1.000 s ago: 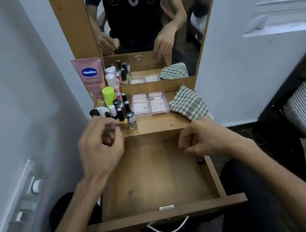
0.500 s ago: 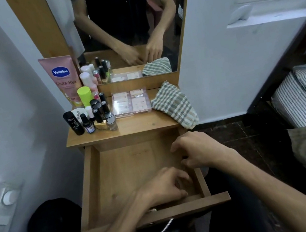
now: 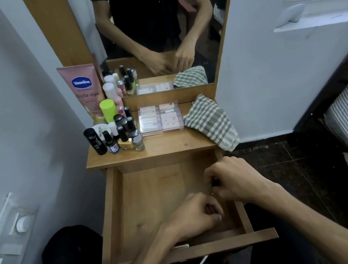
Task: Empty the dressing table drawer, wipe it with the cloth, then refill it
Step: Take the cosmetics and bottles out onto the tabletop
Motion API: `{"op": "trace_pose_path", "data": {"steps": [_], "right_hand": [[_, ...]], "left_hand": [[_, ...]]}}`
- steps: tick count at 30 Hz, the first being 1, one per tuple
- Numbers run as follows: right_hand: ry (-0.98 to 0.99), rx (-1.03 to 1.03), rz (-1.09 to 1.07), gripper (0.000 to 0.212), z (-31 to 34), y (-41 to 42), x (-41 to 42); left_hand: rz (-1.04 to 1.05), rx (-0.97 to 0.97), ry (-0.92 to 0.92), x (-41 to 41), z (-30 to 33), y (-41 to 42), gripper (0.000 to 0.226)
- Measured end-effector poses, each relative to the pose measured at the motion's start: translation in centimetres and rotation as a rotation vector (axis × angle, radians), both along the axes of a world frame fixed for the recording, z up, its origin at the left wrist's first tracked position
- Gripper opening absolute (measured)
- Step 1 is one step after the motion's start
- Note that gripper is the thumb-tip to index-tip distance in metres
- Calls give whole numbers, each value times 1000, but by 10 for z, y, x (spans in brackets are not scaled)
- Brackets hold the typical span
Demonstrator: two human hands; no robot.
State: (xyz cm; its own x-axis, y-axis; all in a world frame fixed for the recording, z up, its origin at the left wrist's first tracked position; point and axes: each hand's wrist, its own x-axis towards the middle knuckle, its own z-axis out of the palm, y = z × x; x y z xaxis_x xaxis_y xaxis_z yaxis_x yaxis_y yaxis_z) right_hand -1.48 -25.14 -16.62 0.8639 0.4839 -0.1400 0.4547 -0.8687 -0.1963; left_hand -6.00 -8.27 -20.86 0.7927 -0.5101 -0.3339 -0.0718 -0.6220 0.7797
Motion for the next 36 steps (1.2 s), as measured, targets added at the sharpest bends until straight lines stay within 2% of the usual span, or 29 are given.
{"op": "trace_pose_path", "data": {"steps": [3,8,14,20,24,27,36], "right_hand": [[-30,194,-31,20,16,16,-2],[-79,522,41,12,46,66,2],[-197,564,61,10,58,138,18],[-222,559,39,30,56,172,24],[-237,581,36,27,57,172,23],[-302,630,-1,26,60,157,20],[-341,753,-207,28,61,75,25]], "left_hand": [[247,-3,-188,1,18,30,5],[554,-54,-523,3,52,88,21],[664,25,-728,15,65,128,31],[842,38,-770,33,57,136,14],[894,13,-778,37,57,133,19],[924,22,-768,43,55,132,10],[962,46,-745,44,45,129,6]]}}
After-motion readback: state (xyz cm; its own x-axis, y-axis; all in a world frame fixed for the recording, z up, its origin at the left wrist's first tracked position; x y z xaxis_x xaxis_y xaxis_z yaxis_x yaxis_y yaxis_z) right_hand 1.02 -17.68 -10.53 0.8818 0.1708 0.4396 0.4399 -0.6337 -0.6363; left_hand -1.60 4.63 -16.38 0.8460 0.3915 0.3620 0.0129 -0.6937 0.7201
